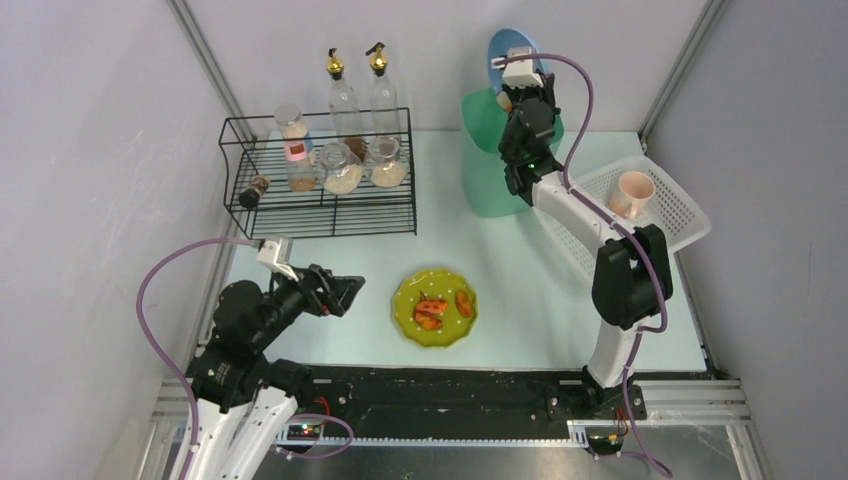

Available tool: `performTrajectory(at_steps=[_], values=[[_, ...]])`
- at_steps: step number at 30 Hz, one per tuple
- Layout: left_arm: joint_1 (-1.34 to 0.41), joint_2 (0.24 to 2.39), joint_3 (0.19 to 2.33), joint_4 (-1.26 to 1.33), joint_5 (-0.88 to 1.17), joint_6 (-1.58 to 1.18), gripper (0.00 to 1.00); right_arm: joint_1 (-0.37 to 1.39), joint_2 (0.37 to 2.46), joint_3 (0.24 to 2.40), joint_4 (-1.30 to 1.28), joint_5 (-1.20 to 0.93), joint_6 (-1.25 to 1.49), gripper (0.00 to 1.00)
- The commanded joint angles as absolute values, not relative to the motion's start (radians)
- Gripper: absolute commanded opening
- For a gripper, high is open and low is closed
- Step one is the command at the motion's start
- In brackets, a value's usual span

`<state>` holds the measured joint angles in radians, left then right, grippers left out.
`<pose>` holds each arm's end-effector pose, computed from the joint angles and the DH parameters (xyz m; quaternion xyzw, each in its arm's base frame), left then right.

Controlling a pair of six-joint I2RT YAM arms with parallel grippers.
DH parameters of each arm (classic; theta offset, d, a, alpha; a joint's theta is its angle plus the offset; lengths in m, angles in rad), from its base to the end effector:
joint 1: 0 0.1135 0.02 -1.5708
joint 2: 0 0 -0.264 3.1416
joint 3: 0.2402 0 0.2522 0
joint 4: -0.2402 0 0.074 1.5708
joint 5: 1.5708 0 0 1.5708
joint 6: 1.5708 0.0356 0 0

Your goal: Clear the kitchen counter

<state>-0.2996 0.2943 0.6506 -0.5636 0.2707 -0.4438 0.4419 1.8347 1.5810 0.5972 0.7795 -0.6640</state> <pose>0.0755 -0.0333 0.3095 0.0294 0.7735 -0.3244 0.5437 0.4035 0.1632 0.3984 -0.0154 0.6164 -0.3013 0.7273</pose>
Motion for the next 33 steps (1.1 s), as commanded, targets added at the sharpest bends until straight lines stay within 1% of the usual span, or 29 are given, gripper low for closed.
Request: performTrajectory(at_steps=[1, 5, 15, 21, 29, 33], values=[[-0.295, 0.289, 0.647, -0.55, 0.295, -0.443, 0.98, 0.46, 1.826, 1.59, 1.033, 0.799, -0.983, 0.0], [-0.295, 0.287, 0.647, -0.549, 0.295, -0.442, 0.98, 0.48, 1.844, 1.576, 1.119, 0.771, -1.087, 0.0], [-0.295, 0.285, 0.647, -0.55, 0.298, -0.442, 0.98, 0.495, 1.849, 1.504, 1.209, 0.741, -1.172, 0.0], [-0.295, 0.281, 0.647, -0.55, 0.3, -0.442, 0.98, 0.515, 1.84, 1.528, 1.239, 0.756, -1.207, 0.0], [-0.295, 0.292, 0.647, -0.55, 0.308, -0.442, 0.98, 0.572, 1.71, 1.54, 1.229, 0.817, -1.194, 0.0], [-0.295, 0.292, 0.647, -0.551, 0.304, -0.442, 0.98, 0.58, 1.612, 1.531, 1.123, 0.867, -1.098, 0.0]])
